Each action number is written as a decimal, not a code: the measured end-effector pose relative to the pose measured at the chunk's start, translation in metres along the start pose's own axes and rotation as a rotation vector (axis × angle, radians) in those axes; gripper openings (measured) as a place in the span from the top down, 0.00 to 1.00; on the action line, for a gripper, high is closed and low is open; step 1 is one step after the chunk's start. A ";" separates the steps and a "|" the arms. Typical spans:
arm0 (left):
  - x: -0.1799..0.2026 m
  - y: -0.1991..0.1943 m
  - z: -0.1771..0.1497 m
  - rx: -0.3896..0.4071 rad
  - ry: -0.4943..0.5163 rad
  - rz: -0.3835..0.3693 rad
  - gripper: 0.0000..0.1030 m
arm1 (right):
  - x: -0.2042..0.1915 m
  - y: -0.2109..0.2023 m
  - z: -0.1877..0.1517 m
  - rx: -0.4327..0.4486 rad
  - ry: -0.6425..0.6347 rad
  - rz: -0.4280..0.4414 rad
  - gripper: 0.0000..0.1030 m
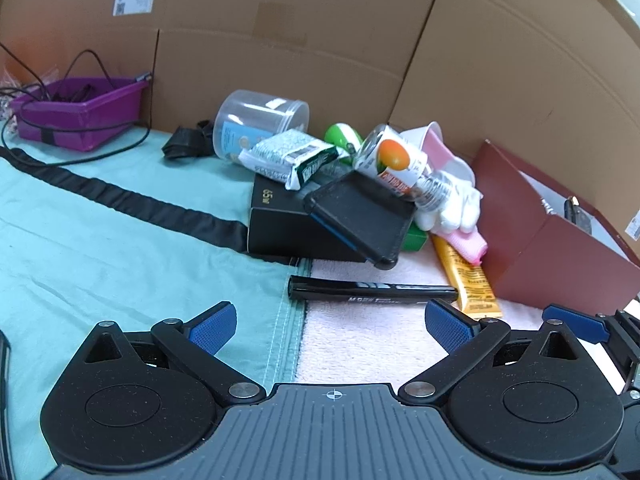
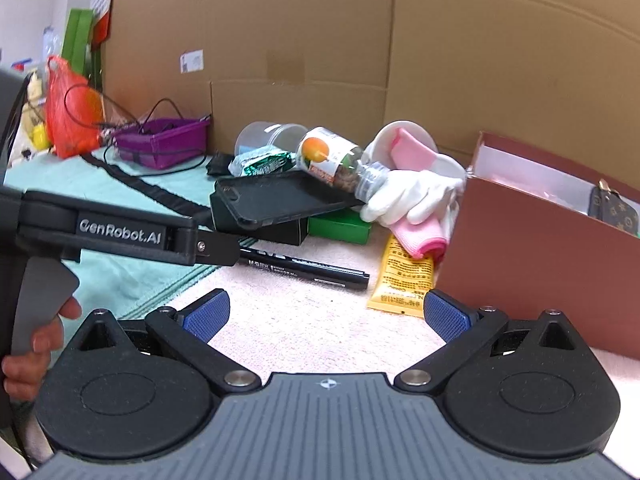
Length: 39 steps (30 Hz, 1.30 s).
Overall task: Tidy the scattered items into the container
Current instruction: 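Move the left gripper back toward the black marker on the towel, then close the left gripper on the black marker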
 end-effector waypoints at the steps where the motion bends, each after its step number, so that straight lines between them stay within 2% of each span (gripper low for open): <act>1: 0.000 0.002 0.000 -0.006 0.001 -0.005 0.00 | -0.001 0.003 0.000 -0.005 -0.011 -0.003 0.00; 10: 0.000 0.018 0.000 -0.041 0.002 0.019 0.01 | -0.001 0.034 0.000 -0.047 -0.076 0.026 0.05; 14: -0.001 0.025 0.002 -0.062 -0.036 -0.008 0.01 | -0.001 0.049 0.001 -0.071 -0.109 0.069 0.11; 18: -0.009 0.034 0.006 -0.062 -0.083 0.002 0.01 | 0.001 0.063 0.006 -0.082 -0.121 0.103 0.12; 21: -0.009 0.038 0.008 -0.058 -0.080 0.004 0.01 | 0.005 0.072 0.009 -0.093 -0.126 0.124 0.13; 25: -0.007 0.039 0.008 -0.056 -0.064 0.010 0.01 | 0.007 0.083 0.010 -0.132 -0.102 0.198 0.15; 28: -0.008 0.038 0.008 -0.062 -0.068 0.008 0.01 | 0.008 0.080 0.008 -0.155 -0.051 0.234 0.23; 30: -0.008 0.038 0.008 -0.065 -0.068 0.010 0.01 | 0.007 0.072 0.006 -0.158 -0.045 0.228 0.31; 32: -0.007 0.038 0.007 -0.069 -0.063 0.015 0.01 | 0.003 0.063 0.003 -0.157 -0.049 0.226 0.45; 33: -0.006 0.038 0.007 -0.071 -0.060 0.016 0.01 | 0.000 0.060 0.001 -0.157 -0.049 0.226 0.48; 37: -0.004 0.037 0.007 -0.078 -0.064 0.011 0.04 | -0.014 0.044 -0.005 -0.156 -0.060 0.233 0.77; 39: -0.004 0.040 0.008 -0.083 -0.074 0.020 0.07 | -0.021 0.038 -0.007 -0.157 -0.069 0.253 0.79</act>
Point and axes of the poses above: each gripper's, at about its wrist camera, not at the fingertips, and y roughly the way its jaws point, x to its right, z to its top, the point moved 7 cm from there along y, roughly the way its jaws point, and after that the axes turned 3 degrees about z, right-handed, at the moved point
